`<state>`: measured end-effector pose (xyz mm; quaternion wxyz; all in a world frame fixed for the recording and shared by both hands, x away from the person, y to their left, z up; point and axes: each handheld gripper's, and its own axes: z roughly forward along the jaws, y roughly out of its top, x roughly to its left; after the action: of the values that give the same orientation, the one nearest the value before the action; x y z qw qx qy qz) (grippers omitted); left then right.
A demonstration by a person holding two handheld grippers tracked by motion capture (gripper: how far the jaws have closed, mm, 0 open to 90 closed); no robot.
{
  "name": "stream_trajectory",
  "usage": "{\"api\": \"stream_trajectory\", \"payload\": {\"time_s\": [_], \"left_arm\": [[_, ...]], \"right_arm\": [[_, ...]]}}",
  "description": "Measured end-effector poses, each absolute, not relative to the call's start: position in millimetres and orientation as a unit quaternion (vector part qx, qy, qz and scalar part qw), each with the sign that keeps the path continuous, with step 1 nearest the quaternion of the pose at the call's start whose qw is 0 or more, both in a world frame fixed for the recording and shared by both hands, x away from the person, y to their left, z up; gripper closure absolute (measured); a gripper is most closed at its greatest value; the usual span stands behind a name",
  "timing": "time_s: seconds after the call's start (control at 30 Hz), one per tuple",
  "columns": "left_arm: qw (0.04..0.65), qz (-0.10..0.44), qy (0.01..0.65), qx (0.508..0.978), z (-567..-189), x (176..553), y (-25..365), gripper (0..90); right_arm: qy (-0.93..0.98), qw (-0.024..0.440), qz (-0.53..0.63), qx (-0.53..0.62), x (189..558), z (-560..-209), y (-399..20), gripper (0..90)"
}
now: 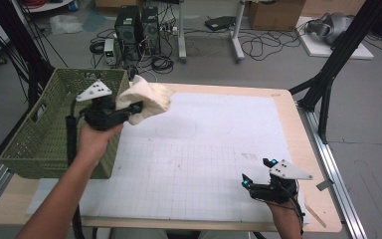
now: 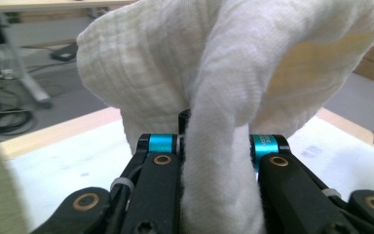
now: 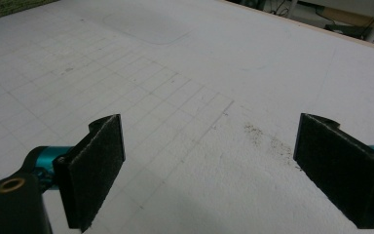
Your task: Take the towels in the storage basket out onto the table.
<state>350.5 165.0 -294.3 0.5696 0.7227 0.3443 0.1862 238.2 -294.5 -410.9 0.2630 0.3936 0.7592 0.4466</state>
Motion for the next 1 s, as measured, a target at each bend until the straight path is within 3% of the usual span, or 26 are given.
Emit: {"api": "stream_trajectory", "payload": {"time_s": [0.47, 1.0], "left_arm": [[0.553, 0.144, 0.304, 0.763, -342.1, 353.0, 92.7, 79.5], [0.488, 0.138, 0.276, 0.816, -414.8, 360.2, 17.3, 79.3]], "right_arm": [[0.760, 0.261, 0.447, 0.393, 238.7, -410.8, -294.6, 10.7], [0.759, 0.261, 0.446, 0.395, 238.8, -411.4, -295.0, 10.7]]}}
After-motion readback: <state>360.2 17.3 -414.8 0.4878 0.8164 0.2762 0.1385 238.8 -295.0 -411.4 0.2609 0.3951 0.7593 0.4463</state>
